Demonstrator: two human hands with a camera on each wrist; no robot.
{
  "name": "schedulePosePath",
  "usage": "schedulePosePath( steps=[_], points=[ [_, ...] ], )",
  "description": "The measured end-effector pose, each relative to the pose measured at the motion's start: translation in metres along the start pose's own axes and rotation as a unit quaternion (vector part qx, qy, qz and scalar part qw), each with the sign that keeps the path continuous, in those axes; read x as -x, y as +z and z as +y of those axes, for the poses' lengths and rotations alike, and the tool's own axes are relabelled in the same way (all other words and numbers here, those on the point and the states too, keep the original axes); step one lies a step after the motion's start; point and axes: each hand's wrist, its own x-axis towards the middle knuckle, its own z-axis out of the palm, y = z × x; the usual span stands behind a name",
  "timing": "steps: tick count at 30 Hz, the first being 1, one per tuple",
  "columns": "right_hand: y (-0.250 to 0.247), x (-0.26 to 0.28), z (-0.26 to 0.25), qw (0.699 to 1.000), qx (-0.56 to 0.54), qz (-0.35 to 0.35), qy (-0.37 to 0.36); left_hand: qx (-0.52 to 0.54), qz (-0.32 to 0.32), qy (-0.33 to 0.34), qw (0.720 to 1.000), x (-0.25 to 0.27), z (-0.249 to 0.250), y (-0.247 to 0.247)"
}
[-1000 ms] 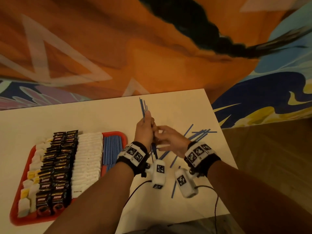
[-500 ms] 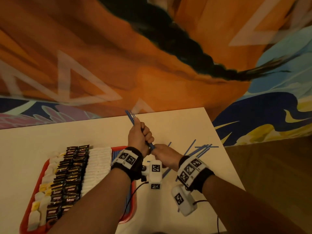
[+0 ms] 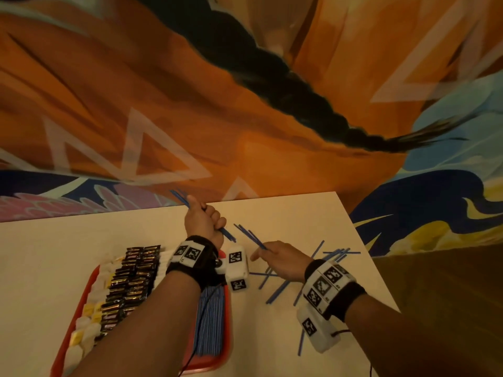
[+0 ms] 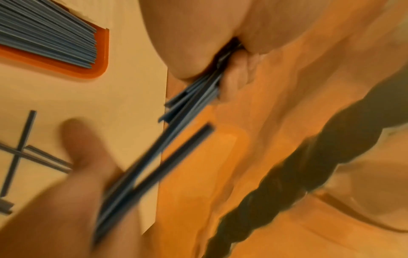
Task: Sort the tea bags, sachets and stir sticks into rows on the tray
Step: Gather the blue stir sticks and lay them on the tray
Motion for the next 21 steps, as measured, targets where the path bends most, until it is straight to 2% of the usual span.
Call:
schedulePosePath(
  steps=[4, 7, 12, 17, 21],
  points=[
    [-0.008, 0.003, -0.012, 0.998, -0.022, 0.053, -0.007, -0.092, 0.001, 0.01, 0.996, 0.008, 0.006, -0.007],
    [-0.01, -0.003, -0.033, 0.996, 0.021, 0.088, -0.021, -0.186, -0.031, -0.01, 0.982, 0.028, -0.01, -0.008],
    [0.0, -0.017, -0.052, 0.988, 0.125, 0.09, 0.005, -0.291, -0.083, -0.022, 0.953, 0.049, -0.029, -0.011],
    [0.01, -0.013, -0.066, 0.951, 0.291, 0.101, -0.025, -0.292, -0.082, -0.048, 0.952, 0.054, -0.028, -0.008],
    [0.011, -0.014, -0.068, 0.952, 0.294, 0.081, -0.037, -0.298, -0.073, -0.037, 0.951, 0.055, -0.024, -0.007]
  ],
)
